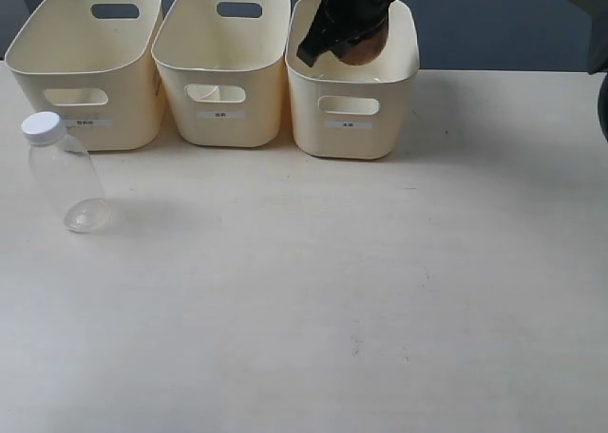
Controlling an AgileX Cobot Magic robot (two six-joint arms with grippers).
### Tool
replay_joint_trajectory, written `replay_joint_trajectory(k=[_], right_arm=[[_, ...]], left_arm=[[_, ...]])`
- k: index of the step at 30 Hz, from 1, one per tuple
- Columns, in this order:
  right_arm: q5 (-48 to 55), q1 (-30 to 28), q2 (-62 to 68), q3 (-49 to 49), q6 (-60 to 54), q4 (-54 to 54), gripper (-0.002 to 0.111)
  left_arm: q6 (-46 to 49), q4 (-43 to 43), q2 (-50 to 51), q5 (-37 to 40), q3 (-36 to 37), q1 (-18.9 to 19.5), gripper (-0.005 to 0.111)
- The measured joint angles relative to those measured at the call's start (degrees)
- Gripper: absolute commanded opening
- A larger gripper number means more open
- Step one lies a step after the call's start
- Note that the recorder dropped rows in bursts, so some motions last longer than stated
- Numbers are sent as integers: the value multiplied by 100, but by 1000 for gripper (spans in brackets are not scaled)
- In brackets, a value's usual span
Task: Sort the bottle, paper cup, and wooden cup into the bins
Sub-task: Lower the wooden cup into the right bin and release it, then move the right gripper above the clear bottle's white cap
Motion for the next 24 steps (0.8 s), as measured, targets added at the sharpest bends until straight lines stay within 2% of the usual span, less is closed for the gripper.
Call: replay_joint_trajectory(k=[6,7,15,24], right_arm=[[-69,0,14,0,133,-142,60],[-99,0,14,0,227,-224,63],[-122,0,14,0,648,-525,62],[-86,0,14,0,662,-213,62]], left_arm=[[0,0,0,0,0,0,0],[0,0,0,0,0,0,0],[0,0,0,0,0,0,0],[0,0,0,0,0,0,0]])
